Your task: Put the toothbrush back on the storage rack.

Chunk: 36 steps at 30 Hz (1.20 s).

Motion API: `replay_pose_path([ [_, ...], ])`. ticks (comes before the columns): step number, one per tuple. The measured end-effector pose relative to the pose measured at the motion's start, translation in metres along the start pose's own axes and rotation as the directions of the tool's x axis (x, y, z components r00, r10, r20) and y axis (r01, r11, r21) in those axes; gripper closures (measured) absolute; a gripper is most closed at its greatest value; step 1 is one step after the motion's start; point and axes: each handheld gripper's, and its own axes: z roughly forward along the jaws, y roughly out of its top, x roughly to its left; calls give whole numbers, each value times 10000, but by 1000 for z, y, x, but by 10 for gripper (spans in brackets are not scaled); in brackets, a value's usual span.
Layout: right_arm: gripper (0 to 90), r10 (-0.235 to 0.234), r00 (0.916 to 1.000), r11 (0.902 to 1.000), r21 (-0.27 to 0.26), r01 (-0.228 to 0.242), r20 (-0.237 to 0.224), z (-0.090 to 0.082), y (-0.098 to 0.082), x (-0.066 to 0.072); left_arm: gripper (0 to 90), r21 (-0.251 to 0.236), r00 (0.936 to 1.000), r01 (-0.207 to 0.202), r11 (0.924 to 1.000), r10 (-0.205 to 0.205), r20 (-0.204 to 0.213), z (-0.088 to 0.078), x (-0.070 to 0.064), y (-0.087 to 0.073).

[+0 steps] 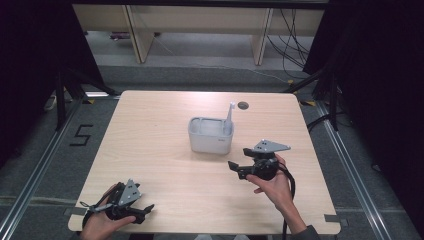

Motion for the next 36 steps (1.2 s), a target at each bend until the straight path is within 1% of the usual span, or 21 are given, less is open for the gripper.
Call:
replay_pose_path([
  [1,234,147,9999,9999,31,-147,-11,-1,0,1,162,-6,10000,6,10000,-6,-3,0,0,0],
  [2,234,-229,9997,9997,-50,229,-7,0,-1,-1,162,-18,10000,20,10000,-20,-17,0,0,0],
  [4,234,-254,9997,9997,-26,254,-16,0,-3,0,162,-41,10000,70,10000,-70,-11,0,-1,0],
  [5,234,8,9997,10000,6,-8,-228,2,-4,2,162,-5,10000,12,10000,-12,-3,0,0,0],
  [7,234,149,9998,9999,89,-147,-148,1,-6,5,162,-10,10000,12,10000,-12,-14,0,0,0],
  [8,233,-180,9997,9998,53,181,-189,2,-6,3,162,-33,10000,44,10000,-44,-21,0,-1,0],
  [9,233,186,9998,9996,198,-183,-118,1,-8,6,162,-43,10000,76,10000,-76,-15,0,-1,0],
  [10,233,-91,9998,9999,49,91,-152,2,-9,5,162,-41,10000,71,10000,-71,-17,0,-1,0],
  [15,232,-196,9995,9996,186,200,-255,2,-12,7,162,-39,10000,72,10000,-72,-22,0,-1,0],
  [16,232,208,9993,9991,363,-197,-305,1,-13,10,162,-6,10000,15,10000,-15,-10,0,0,0],
  [17,232,-100,9990,9997,201,109,-432,3,-13,8,162,37,10000,-37,10000,37,20,0,0,0],
  [21,232,86,9993,9995,316,-74,-376,1,-15,11,162,-3,10000,14,10000,-14,-5,0,0,0],
  [23,231,-207,9991,9996,205,215,-375,1,-16,9,162,32,10000,-54,10000,54,5,0,0,0],
  [24,230,253,9990,9990,379,-239,-361,0,-17,12,162,7,10000,-37,10000,37,-11,0,0,0],
  [26,229,-229,9995,9994,264,235,-220,0,-18,9,162,-4,10000,14,10000,-14,-3,0,0,0],
  [27,227,119,9994,9993,369,-107,-336,0,-19,11,162,-12,10000,25,10000,-25,-15,0,0,0],
  [28,224,-196,9995,9994,265,202,-250,0,-19,9,162,16,10000,-20,10000,20,-11,0,0,0],
  [32,207,163,9996,9987,478,-152,-231,-1,-23,11,162,-14,9999,124,9999,-124,-6,0,-1,0],
  [34,201,-26,9997,9995,313,33,-234,0,-25,9,162,22,10000,-8,10000,8,-18,0,0,0],
  [35,199,301,9993,9983,511,-289,-223,-2,-26,11,162,1,10000,8,10000,-8,-14,0,0,0],
  [36,199,13,9993,9993,380,1,-376,0,-27,9,162,-18,9999,110,9999,-110,-8,0,-1,0],
])
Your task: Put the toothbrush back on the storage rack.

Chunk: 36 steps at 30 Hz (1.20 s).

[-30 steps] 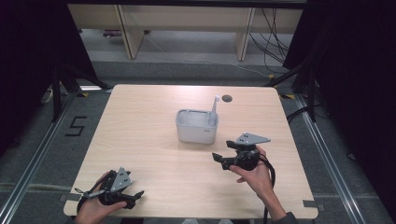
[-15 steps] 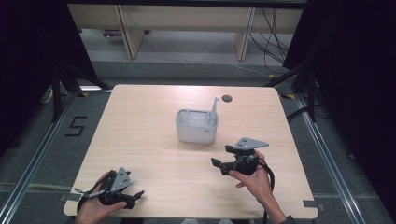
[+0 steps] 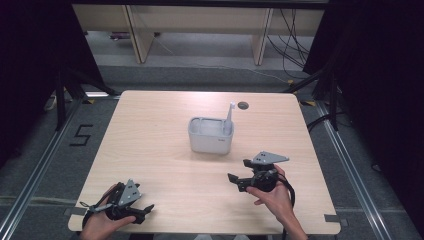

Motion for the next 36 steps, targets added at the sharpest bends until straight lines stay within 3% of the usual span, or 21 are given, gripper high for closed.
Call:
replay_pose_path([
  [1,199,-88,10000,10000,-17,88,31,0,-1,0,162,4,10000,29,10000,-29,9,0,0,0],
  [3,198,319,9995,9995,54,-320,33,-1,-3,3,162,31,9999,-116,9999,116,-17,0,1,0],
  [4,196,-17,9996,10000,-14,17,291,-2,-3,1,162,24,10000,-92,10000,92,-10,0,0,0],
  [7,195,202,9998,9998,76,-203,54,-2,-6,2,162,-40,10000,99,9999,-99,1,0,-1,0],
  [8,195,-29,9999,9999,111,27,151,-3,-7,1,162,63,9999,-144,9999,144,9,0,1,0],
  [10,194,84,9999,9999,111,-86,143,-3,-9,1,162,36,10000,-91,10000,91,0,0,0,0],
  [11,192,187,9998,9996,191,-188,52,-3,-9,2,162,-85,9999,108,9999,-107,55,0,-1,0],
  [12,192,86,9998,9998,180,-90,188,-4,-10,2,162,-7,10000,18,10000,-18,3,0,0,0],
  [13,192,284,9994,9992,278,-289,194,-5,-11,4,162,26,10000,1,10000,-1,-11,0,0,0],
  [15,192,345,9994,9992,178,-345,44,-4,-13,4,162,32,10000,-96,9999,96,-6,0,0,0],
  [17,192,81,9998,9998,199,-84,186,-5,-14,3,162,29,9999,-102,9999,102,-20,0,1,0],
  [18,192,321,9993,9992,238,-326,212,-6,-15,5,162,28,9999,-107,9999,108,-23,0,1,0],
  [20,192,83,9998,9997,239,-86,160,-6,-16,4,162,31,9999,-102,9999,102,-17,0,0,0],
  [22,192,384,9992,9987,325,-388,122,-7,-17,6,162,34,9999,-104,9999,104,-16,0,1,0],
  [23,192,161,9999,9996,238,-160,-38,-6,-18,4,162,57,9999,-151,9999,151,0,0,1,0],
  [27,192,383,9992,9987,326,-387,130,-8,-20,7,162,20,10000,-78,10000,78,-15,0,0,0],
  [30,191,101,9999,9996,278,-102,53,-8,-22,6,162,9,10000,-81,10000,81,-14,0,0,0],
  [31,190,380,9993,9984,422,-381,44,-9,-23,8,162,48,9999,-158,9999,158,-1,0,1,0],
  [33,190,138,9999,9993,349,-137,-6,-8,-24,7,162,38,9999,-146,9999,146,-8,0,1,0],
  [35,190,459,9989,9979,466,-459,-1,-9,-26,10,162,17,10000,-93,10000,93,-14,0,0,0],
  [36,190,209,9997,9990,403,-202,-162,-8,-26,8,162,21,9999,-100,9999,100,-15,0,0,0],
])
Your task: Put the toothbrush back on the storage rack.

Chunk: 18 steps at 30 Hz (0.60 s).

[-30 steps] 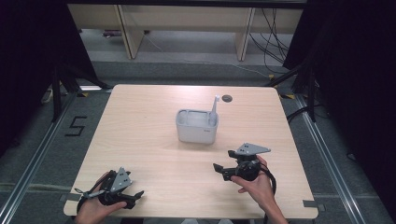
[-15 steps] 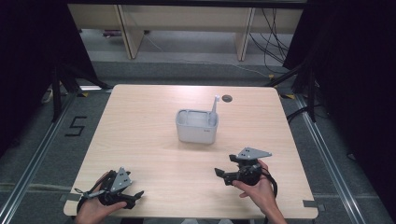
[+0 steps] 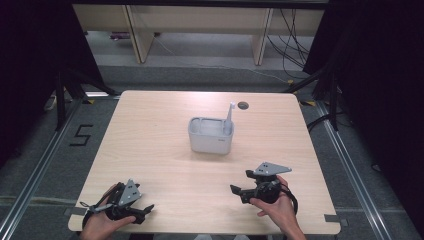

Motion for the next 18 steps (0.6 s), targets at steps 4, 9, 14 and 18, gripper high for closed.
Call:
replay_pose_path([
  [4,187,188,9997,9998,82,-189,138,-2,-3,2,162,17,10000,-28,10000,28,18,0,0,0],
  [9,186,66,9999,10000,35,-66,102,-3,-6,1,162,25,10000,-47,10000,47,27,0,0,0],
  [14,185,308,9995,9994,171,-310,85,-4,-9,4,162,35,10000,-43,10000,43,48,0,0,0],
  [18,184,-42,10000,9998,179,41,66,-5,-11,2,162,34,10000,-51,10000,50,50,0,0,0],
])
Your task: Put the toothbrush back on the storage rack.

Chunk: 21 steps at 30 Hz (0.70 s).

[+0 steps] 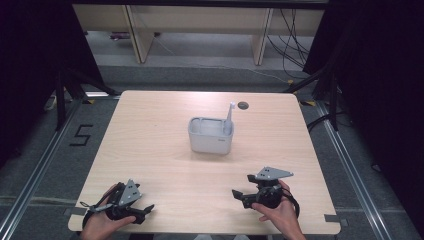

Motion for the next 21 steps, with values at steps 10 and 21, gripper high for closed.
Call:
replay_pose_path([
  [10,177,-13,9997,9999,133,10,249,-4,-5,2,162,-77,9999,125,9999,-126,-38,0,0,0],
  [21,163,58,9999,9993,380,-62,103,-7,-13,4,162,4,10000,-8,10000,8,-18,0,0,0],
])
